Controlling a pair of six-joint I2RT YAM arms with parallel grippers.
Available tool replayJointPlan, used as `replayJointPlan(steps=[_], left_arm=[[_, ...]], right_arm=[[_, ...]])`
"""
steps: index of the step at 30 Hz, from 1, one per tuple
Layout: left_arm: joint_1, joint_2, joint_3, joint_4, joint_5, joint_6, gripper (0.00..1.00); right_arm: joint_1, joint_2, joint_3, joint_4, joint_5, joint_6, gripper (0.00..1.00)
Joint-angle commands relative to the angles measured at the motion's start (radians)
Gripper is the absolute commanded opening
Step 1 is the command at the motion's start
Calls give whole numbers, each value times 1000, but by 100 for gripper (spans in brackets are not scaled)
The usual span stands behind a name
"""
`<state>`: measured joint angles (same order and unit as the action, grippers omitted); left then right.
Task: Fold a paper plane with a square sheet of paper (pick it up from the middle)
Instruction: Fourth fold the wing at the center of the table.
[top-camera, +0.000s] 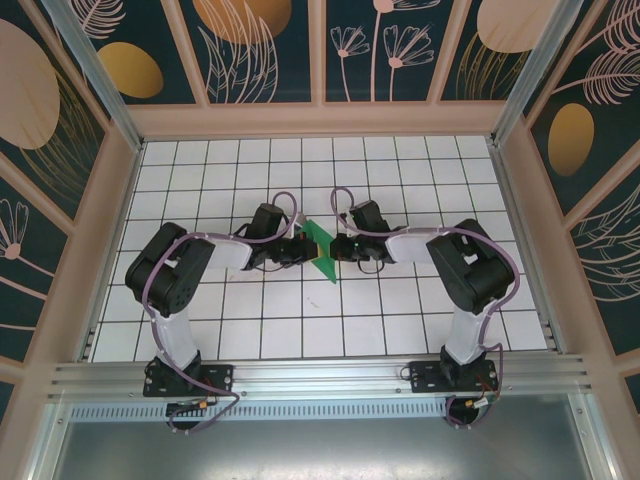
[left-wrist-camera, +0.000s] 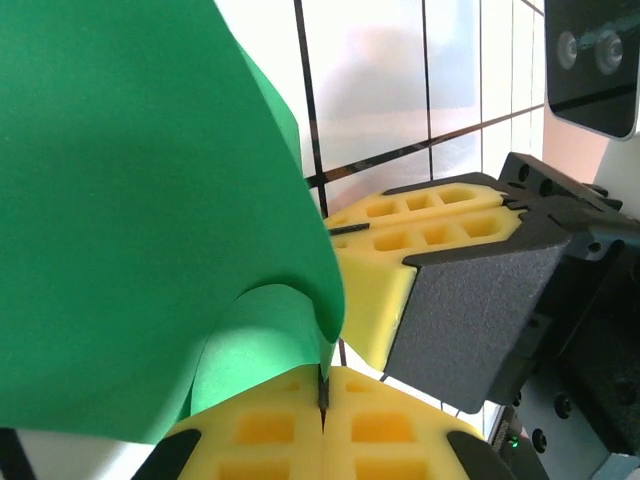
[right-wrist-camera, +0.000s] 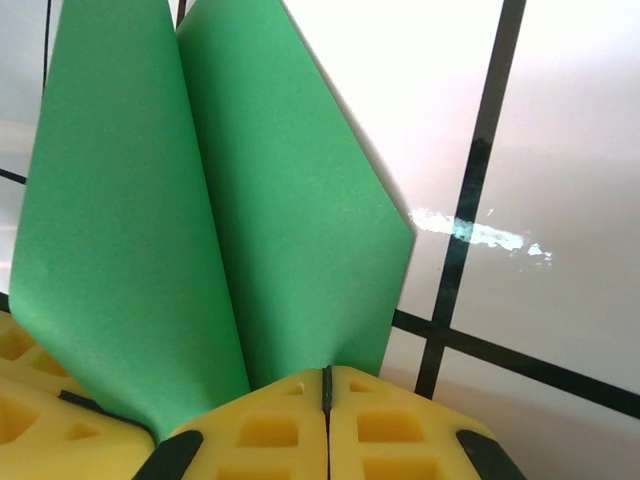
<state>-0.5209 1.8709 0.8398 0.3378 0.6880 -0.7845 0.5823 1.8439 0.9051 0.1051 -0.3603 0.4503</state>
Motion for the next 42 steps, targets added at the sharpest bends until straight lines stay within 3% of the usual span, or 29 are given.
replayJointPlan(steps=[1, 30, 42], left_arm=[[12, -30, 22, -79, 4, 82, 8], [12, -3, 13, -158, -114, 217, 8], [12, 23, -1, -171, -159, 231, 9]], right_arm=[[0, 42, 16, -86, 83, -35, 8], [37, 80, 66, -119, 81, -39, 10], [34, -23, 107, -125, 9, -22, 16]])
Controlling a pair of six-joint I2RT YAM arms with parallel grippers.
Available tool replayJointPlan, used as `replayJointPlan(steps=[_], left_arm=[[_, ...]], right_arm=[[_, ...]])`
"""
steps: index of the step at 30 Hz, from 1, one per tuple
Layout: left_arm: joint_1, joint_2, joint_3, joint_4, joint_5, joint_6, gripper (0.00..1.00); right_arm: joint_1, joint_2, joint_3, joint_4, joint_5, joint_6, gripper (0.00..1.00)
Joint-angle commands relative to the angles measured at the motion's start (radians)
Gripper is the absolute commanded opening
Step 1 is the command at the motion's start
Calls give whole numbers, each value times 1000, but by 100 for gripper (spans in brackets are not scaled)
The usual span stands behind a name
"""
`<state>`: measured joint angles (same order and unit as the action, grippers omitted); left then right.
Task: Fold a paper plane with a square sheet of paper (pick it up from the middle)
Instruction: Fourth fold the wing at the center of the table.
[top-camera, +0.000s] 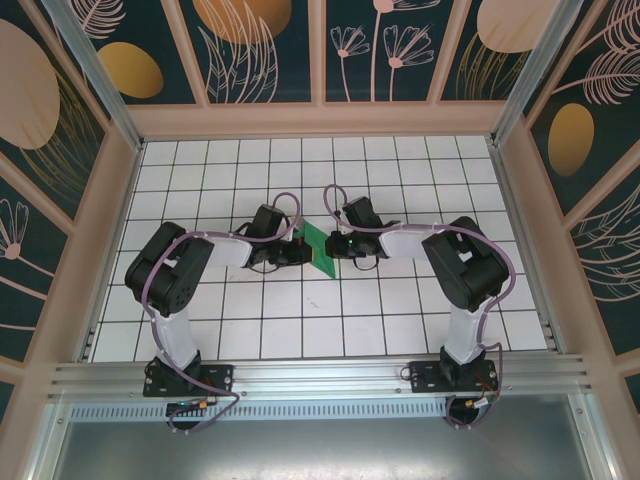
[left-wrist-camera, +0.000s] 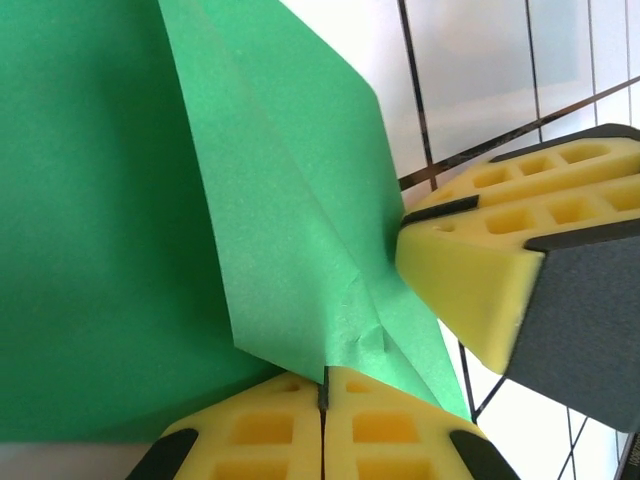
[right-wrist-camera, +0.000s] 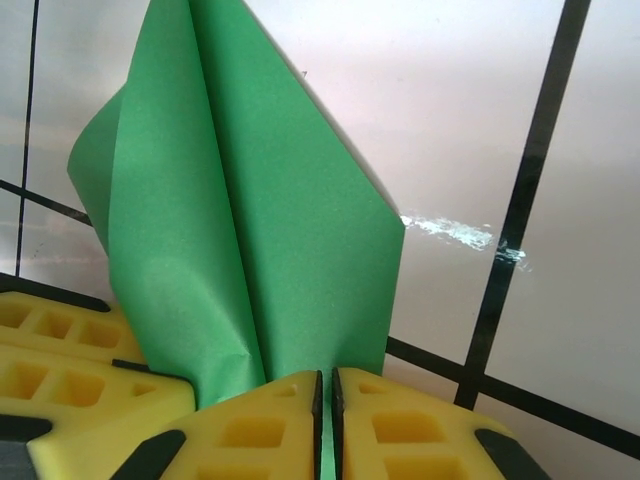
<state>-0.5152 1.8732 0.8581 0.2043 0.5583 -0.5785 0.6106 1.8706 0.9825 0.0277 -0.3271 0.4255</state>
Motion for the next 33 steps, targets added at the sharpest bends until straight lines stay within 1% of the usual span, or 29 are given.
replayJointPlan(steps=[1, 10, 12, 13, 14, 16, 26, 33], left_arm=[[6, 21, -19, -35, -29, 25, 9], [6, 38, -7, -46, -21, 30, 10], [6, 35, -8, -53, -23, 35, 10], [6, 34, -9, -54, -23, 35, 10], [6, 33, -11, -54, -23, 35, 10], [6, 29, -13, -52, -21, 35, 9], [6, 21, -13, -45, -10, 28, 7], [6, 2, -22, -43, -11, 23, 5]], right_arm=[[4, -62, 30, -48, -36, 5, 17], [7, -149, -41, -31, -122, 33, 18], [7, -158, -62, -16, -169, 40, 16], [9, -157, -69, -4, -202, 47, 14], [9, -154, -75, 10, -225, 57, 10], [9, -141, -80, 15, -253, 61, 7], [9, -17, -36, 1, -291, 63, 6], [8, 18, -46, 16, -300, 57, 5]])
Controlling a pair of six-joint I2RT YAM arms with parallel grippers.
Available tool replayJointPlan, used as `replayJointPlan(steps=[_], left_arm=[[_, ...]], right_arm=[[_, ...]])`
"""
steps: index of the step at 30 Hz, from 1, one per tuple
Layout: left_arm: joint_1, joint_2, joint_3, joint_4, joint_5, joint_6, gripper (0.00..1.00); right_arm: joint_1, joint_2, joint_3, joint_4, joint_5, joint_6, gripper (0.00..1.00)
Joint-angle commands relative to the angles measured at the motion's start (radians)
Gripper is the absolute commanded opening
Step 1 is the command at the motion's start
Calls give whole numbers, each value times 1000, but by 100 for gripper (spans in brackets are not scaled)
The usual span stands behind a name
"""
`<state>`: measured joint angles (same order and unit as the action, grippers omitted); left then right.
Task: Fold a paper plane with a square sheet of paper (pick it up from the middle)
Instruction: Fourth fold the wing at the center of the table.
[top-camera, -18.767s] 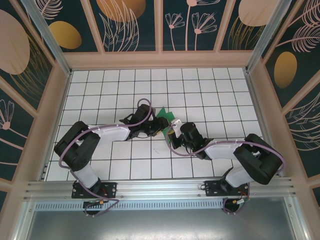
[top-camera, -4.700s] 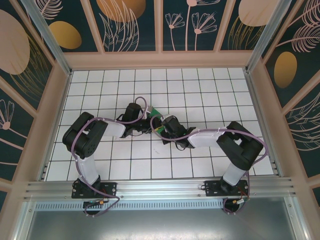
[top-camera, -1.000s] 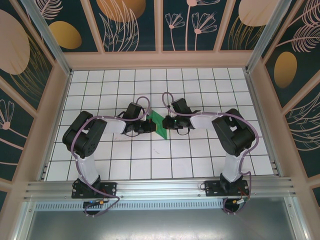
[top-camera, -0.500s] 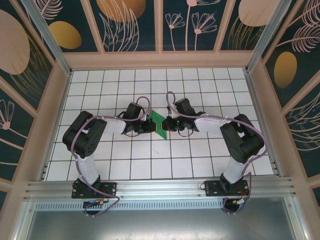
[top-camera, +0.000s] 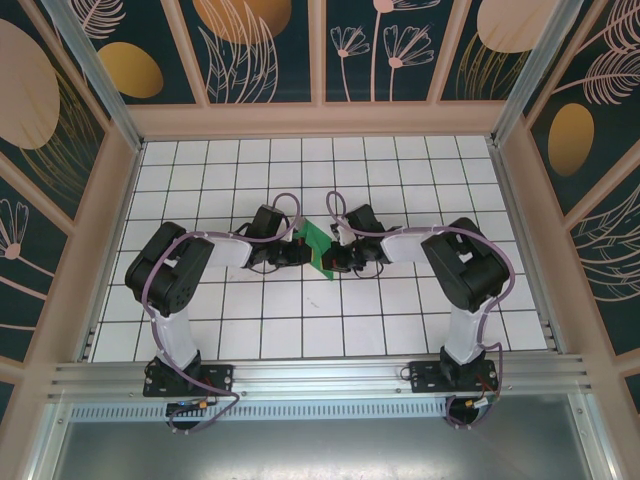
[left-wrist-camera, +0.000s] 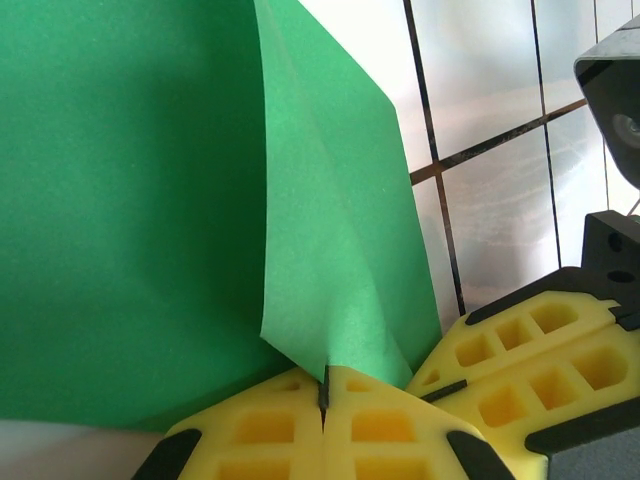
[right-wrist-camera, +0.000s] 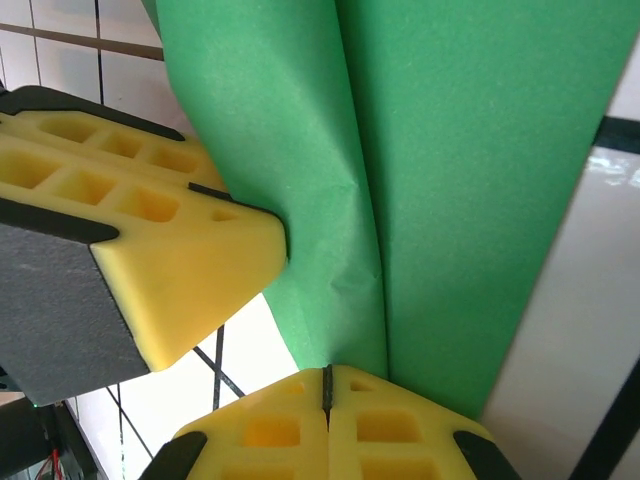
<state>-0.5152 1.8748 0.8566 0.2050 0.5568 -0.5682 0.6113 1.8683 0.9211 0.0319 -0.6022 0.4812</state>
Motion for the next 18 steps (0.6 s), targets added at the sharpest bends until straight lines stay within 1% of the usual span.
replayJointPlan(steps=[1, 9, 15, 18], left_arm=[[6, -2, -22, -46, -12, 13, 5], [6, -25, -24, -59, -29, 7, 6], [6, -51, -32, -44, -7, -26, 6], [6, -93, -54, -9, -2, -60, 8]], right_arm=[[8, 22, 15, 10, -24, -1, 5], [5, 44, 3, -32, 28, -11, 5], [3, 47, -6, -41, 43, -16, 6], [3, 47, -8, -41, 46, -19, 6]])
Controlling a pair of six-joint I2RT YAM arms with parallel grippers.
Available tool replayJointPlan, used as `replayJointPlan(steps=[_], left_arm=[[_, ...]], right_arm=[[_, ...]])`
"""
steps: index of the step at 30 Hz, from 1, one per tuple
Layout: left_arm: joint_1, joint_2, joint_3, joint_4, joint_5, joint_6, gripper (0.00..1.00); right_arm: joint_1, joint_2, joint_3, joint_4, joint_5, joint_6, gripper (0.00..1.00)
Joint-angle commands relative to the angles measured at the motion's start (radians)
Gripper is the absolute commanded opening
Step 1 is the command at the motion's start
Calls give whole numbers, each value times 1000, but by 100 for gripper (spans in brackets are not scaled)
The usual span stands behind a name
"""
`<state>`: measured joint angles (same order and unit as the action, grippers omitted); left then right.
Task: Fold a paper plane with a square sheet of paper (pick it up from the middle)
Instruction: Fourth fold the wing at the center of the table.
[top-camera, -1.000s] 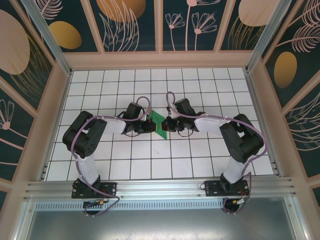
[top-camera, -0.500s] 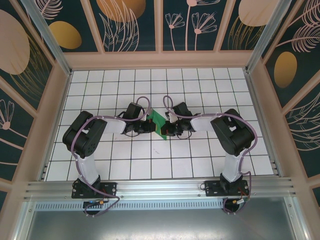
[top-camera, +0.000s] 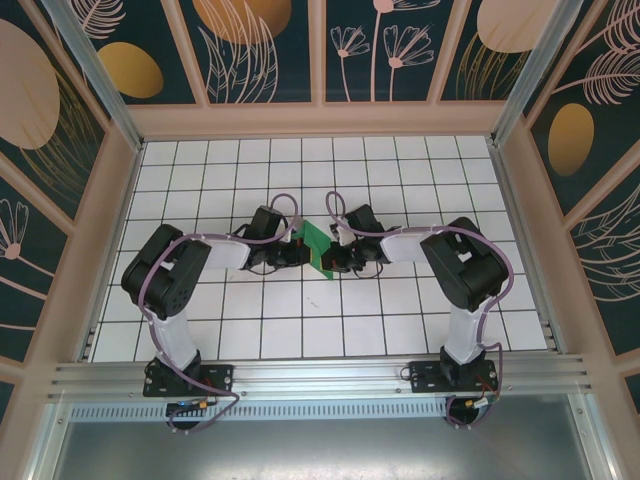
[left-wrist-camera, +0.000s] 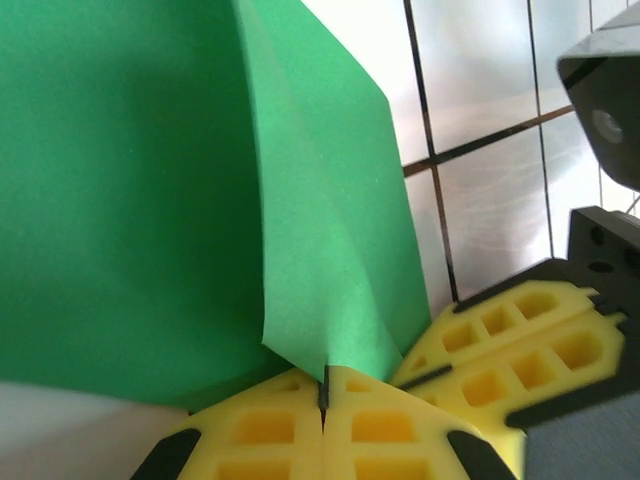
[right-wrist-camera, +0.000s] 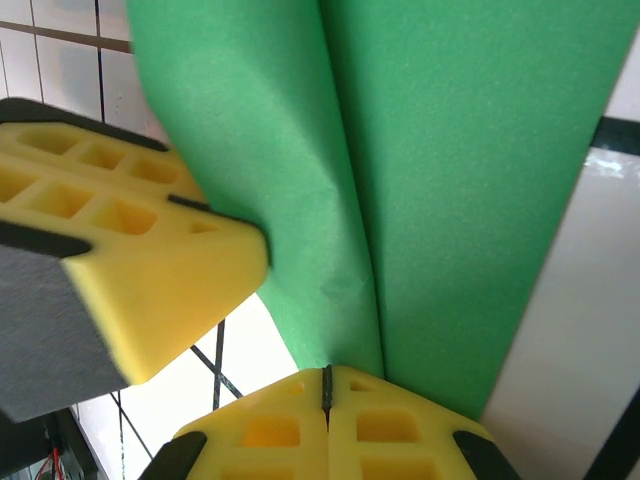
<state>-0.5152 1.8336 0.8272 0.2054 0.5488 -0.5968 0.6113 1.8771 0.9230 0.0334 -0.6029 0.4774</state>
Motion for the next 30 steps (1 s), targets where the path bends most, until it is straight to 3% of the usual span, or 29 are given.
replayJointPlan(steps=[1, 13, 30], left_arm=[[6, -53, -19, -17, 11, -32, 8], [6, -27, -31, -20, -10, -51, 6], [6, 13, -56, -21, -48, -26, 5]], right_arm=[[2, 36, -11, -38, 48, -14, 6], [-7, -24, -6, 32, -23, 1, 14], [-12, -39, 30, 39, -75, 10, 14]])
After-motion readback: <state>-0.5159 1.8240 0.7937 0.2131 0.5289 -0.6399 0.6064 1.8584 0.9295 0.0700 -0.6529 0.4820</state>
